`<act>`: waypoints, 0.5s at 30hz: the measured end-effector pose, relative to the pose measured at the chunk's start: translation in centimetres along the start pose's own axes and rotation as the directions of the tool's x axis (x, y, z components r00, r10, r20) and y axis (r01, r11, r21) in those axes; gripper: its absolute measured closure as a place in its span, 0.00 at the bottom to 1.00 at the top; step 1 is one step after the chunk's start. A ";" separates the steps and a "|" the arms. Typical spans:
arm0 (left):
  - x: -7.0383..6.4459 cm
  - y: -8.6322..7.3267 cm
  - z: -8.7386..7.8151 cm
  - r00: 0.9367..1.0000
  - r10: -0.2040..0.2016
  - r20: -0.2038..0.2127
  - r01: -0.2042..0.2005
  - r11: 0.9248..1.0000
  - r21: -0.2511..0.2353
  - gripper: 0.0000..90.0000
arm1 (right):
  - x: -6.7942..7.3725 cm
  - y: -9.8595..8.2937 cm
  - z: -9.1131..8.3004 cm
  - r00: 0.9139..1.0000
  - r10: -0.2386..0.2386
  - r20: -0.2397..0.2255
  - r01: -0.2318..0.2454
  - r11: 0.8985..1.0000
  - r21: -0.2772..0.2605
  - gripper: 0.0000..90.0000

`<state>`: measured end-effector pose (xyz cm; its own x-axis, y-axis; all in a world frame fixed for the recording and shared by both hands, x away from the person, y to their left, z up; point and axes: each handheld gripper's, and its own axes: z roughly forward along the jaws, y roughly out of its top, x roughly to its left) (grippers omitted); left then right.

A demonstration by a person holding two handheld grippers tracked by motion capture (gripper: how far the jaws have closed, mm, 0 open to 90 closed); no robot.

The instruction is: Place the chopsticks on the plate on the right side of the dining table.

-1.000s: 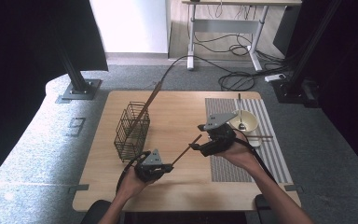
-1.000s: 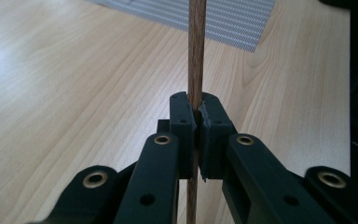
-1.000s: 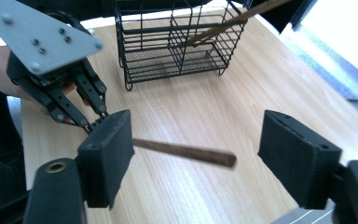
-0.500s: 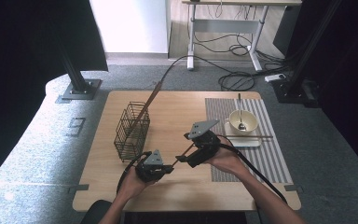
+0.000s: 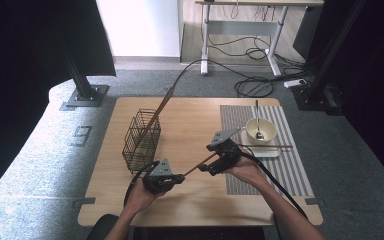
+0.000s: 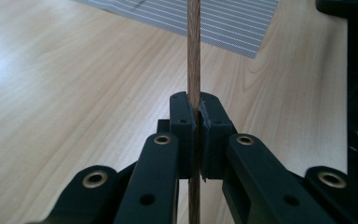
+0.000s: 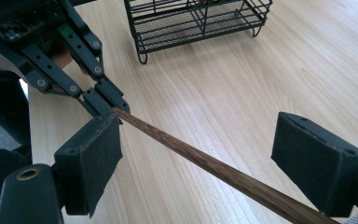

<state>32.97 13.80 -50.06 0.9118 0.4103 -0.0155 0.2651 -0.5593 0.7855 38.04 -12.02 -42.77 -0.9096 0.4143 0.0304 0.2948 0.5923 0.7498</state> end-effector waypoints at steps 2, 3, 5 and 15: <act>-0.1 0.0 0.1 1.000 0.011 0.005 -0.011 1.000 0.017 0.95 | 0.2 0.0 -0.5 1.000 -0.010 0.004 0.010 1.000 -0.004 0.16; -0.1 0.0 0.2 1.000 0.016 0.011 -0.016 1.000 0.025 0.95 | 0.2 0.0 -0.7 1.000 -0.018 0.007 0.018 1.000 -0.001 0.16; -0.2 -0.1 0.2 1.000 0.019 0.022 -0.020 0.999 0.033 0.95 | 0.4 0.0 -1.3 0.999 -0.044 0.018 0.043 0.999 0.008 0.16; -0.7 -0.2 1.2 0.995 0.049 0.089 -0.057 0.995 0.088 0.95 | 1.5 -2.0 -1.5 0.992 -0.121 -0.037 0.125 0.982 0.139 0.25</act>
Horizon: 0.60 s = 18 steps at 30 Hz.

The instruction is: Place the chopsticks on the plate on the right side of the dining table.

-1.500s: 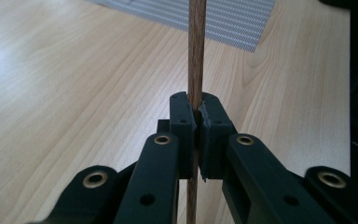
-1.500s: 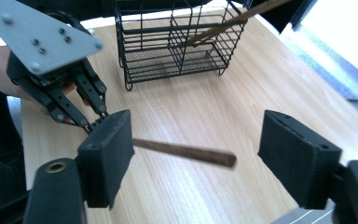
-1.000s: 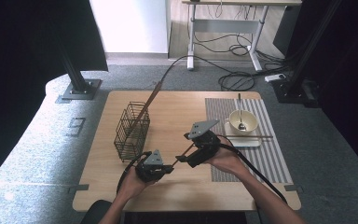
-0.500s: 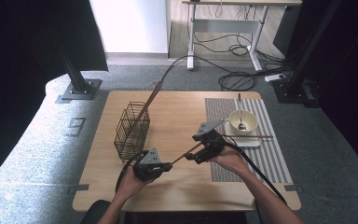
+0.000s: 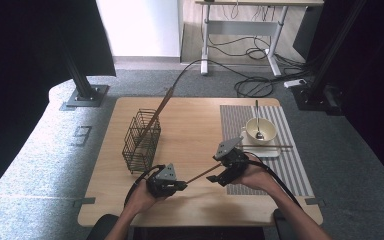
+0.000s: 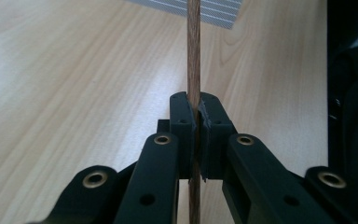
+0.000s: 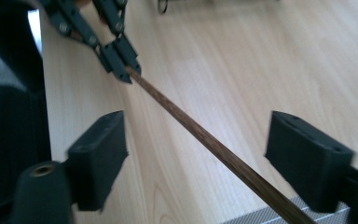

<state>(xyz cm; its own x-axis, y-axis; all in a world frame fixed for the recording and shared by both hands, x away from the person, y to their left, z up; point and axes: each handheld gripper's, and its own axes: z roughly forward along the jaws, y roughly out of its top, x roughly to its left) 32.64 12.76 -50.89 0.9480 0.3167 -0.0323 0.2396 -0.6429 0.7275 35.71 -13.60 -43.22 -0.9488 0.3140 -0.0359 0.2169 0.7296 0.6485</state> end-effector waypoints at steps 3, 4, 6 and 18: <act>-0.2 0.0 0.3 1.000 0.010 0.018 -0.010 1.000 0.013 0.95 | 0.5 -0.1 0.5 0.999 -0.039 -0.005 0.039 0.998 0.042 0.34; -0.2 0.0 0.3 1.000 0.019 0.023 -0.020 1.000 0.021 0.95 | 0.7 -0.2 0.7 0.999 -0.050 -0.002 0.050 0.997 0.057 0.37; -0.3 0.0 0.4 0.999 0.023 0.032 -0.023 0.999 0.024 0.95 | 0.8 -0.3 1.0 0.997 -0.072 -0.002 0.071 0.993 0.089 0.44; -0.5 0.1 0.5 0.997 0.048 0.053 -0.049 0.998 0.033 0.95 | 0.9 -0.5 1.9 0.992 -0.127 -0.026 0.129 0.979 0.159 0.70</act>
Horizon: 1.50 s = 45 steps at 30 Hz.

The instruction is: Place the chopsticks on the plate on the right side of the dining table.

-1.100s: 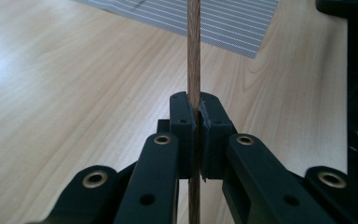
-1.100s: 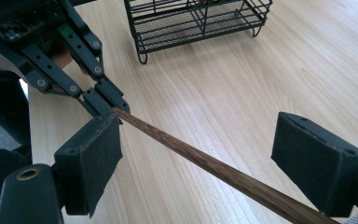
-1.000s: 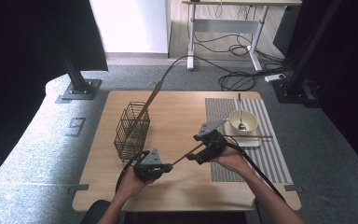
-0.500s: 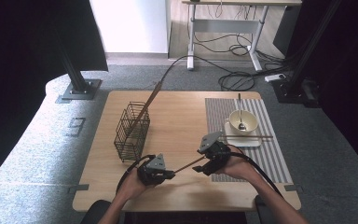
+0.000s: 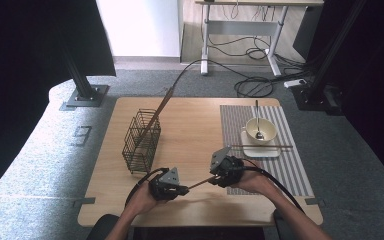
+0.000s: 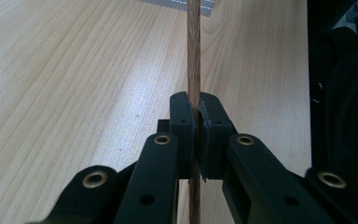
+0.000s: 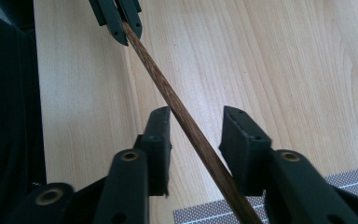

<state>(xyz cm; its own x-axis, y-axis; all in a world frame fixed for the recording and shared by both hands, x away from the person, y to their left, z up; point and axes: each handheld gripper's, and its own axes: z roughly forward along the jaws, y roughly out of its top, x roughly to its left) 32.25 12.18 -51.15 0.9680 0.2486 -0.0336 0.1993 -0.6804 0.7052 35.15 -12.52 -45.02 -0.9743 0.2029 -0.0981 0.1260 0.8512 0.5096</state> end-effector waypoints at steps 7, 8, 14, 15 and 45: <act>0.0 -0.1 0.0 1.000 0.014 -0.005 -0.014 1.000 0.001 0.95 | 0.0 0.0 0.1 0.999 -0.027 -0.028 0.027 0.999 0.019 0.76; 0.0 -0.1 0.0 1.000 0.016 -0.008 -0.016 1.000 0.001 0.95 | 0.0 0.0 0.1 0.999 -0.030 -0.035 0.030 0.999 0.021 0.76; 0.2 -0.2 -0.1 1.000 0.010 -0.027 -0.010 1.000 -0.014 0.91 | -0.1 -0.2 0.1 0.994 -0.037 -0.103 0.041 0.999 0.030 0.84; 0.2 -0.2 -0.1 1.000 0.008 -0.030 -0.009 1.000 -0.015 0.90 | -0.1 -0.2 0.0 0.992 -0.041 -0.116 0.045 0.999 0.031 0.86; 2.1 -1.9 0.3 0.928 -0.293 -0.229 0.262 0.952 -0.156 0.02 | -1.3 -1.8 -2.1 0.998 0.035 -0.054 -0.035 0.999 -0.012 0.92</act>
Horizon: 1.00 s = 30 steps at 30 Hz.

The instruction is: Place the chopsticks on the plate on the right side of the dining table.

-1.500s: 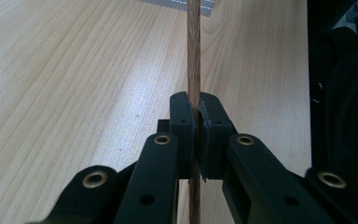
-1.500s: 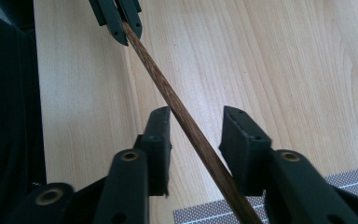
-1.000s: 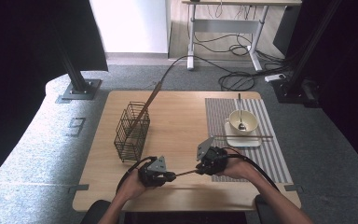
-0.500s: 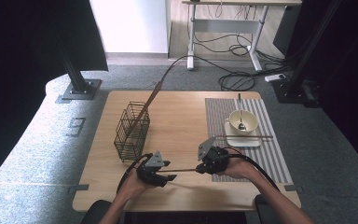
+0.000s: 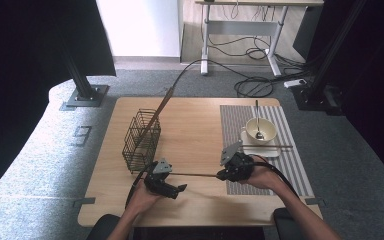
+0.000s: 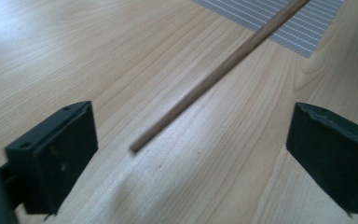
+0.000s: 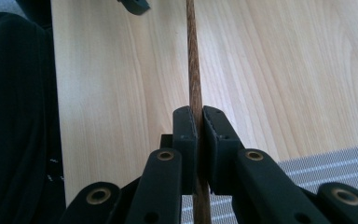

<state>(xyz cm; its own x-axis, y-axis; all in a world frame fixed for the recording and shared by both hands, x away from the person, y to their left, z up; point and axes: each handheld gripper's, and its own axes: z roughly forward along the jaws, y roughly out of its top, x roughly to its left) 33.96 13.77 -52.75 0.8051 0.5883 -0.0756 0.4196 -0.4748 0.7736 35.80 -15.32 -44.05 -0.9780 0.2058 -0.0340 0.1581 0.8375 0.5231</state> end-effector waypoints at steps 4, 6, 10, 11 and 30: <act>0.1 -0.3 0.3 1.000 -0.006 -0.022 0.006 1.000 0.010 0.00 | -0.4 -0.7 -0.6 0.999 0.030 0.016 -0.029 1.000 -0.011 0.92; 0.2 -0.4 0.5 1.000 -0.013 -0.029 0.013 1.000 0.016 0.00 | -0.6 -1.1 -0.9 0.999 0.042 0.024 -0.042 0.999 -0.014 0.92; 0.2 -0.7 0.9 0.999 -0.008 -0.036 0.009 0.999 0.033 0.00 | -1.1 -1.9 -1.4 0.997 0.068 0.046 -0.067 0.997 -0.022 0.92; 0.2 -0.8 1.0 0.999 -0.004 -0.036 0.006 0.999 0.039 0.00 | -1.3 -2.0 -1.5 0.996 0.075 0.049 -0.074 0.997 -0.025 0.92; 0.2 -1.8 2.5 0.999 0.029 -0.046 -0.022 0.990 0.136 0.00 | -3.7 -5.5 -3.4 0.967 0.207 0.146 -0.200 0.978 -0.058 0.92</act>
<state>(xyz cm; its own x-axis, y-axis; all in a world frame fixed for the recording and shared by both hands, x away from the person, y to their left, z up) 34.39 13.11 -55.76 0.7966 0.6040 -0.0243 0.4547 -0.5722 0.6825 38.04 -22.43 -43.92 -0.8936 0.4462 -0.0493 0.3424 0.7485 0.5679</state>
